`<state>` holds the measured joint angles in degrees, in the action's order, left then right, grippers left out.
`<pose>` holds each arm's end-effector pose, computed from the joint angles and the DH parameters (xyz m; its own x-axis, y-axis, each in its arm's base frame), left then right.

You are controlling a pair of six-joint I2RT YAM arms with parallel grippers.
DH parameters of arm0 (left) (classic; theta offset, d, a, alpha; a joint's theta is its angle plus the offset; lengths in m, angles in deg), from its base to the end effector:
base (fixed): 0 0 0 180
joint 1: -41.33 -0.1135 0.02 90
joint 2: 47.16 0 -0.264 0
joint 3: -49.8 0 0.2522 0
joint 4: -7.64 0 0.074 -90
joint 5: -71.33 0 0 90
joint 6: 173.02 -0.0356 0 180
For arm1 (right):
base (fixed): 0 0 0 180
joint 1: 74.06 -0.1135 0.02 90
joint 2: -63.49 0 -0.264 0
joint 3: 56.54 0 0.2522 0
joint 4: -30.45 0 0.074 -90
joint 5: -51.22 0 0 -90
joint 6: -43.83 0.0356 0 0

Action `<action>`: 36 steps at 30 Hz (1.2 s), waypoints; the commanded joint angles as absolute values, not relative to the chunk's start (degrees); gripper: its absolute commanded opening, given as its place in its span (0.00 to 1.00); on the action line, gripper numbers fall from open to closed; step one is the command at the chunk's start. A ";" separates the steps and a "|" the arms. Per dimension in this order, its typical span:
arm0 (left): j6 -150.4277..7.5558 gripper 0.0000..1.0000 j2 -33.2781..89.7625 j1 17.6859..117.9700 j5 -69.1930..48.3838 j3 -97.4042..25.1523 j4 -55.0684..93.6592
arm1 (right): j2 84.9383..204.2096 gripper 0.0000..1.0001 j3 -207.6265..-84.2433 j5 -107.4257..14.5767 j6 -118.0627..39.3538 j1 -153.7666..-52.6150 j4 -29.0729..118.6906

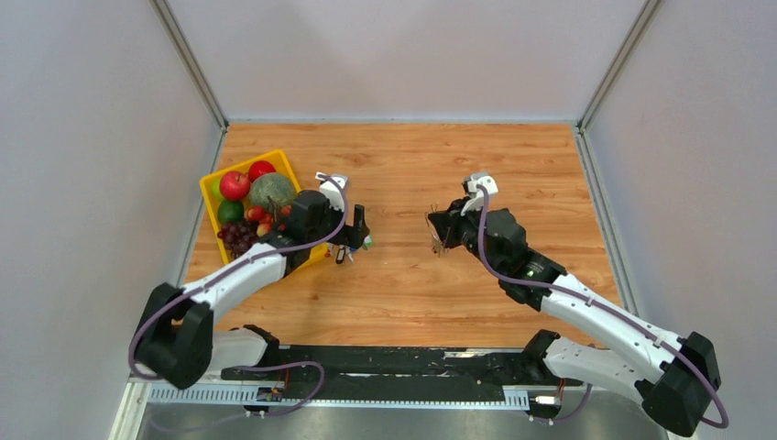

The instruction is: Remove the keys from the keyring

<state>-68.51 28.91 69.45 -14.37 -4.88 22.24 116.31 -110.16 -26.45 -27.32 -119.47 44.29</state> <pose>0.2456 -0.1343 0.2134 -0.6329 0.0549 -0.7723 0.3769 0.8931 -0.2454 0.1589 0.1503 0.3028 -0.3275 0.1174 -0.9375 -0.4690 0.8412 0.2692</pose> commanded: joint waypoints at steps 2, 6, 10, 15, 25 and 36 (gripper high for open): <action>-67.82 1.00 16.98 69.31 -9.58 0.78 13.70 | 122.63 0.00 -115.10 -33.53 -28.86 -118.17 42.18; -65.58 1.00 12.88 69.28 -8.46 4.69 12.84 | 129.34 0.00 -118.15 -41.09 -26.63 -113.23 41.85; -64.85 1.00 9.52 69.31 -9.62 7.11 12.98 | 136.37 0.00 -122.02 -47.50 -25.23 -107.46 40.02; -65.23 1.00 3.05 69.33 -13.14 10.70 11.16 | 146.11 0.00 -125.90 -50.37 -22.19 -99.67 37.88; -62.26 1.00 -0.39 69.31 -24.03 13.18 9.46 | 155.57 0.35 -126.13 -29.94 -24.33 -92.20 35.95; -57.75 1.00 -1.25 69.25 -30.75 -1.68 29.90 | 137.76 0.98 -126.97 -27.85 -26.86 -91.71 47.57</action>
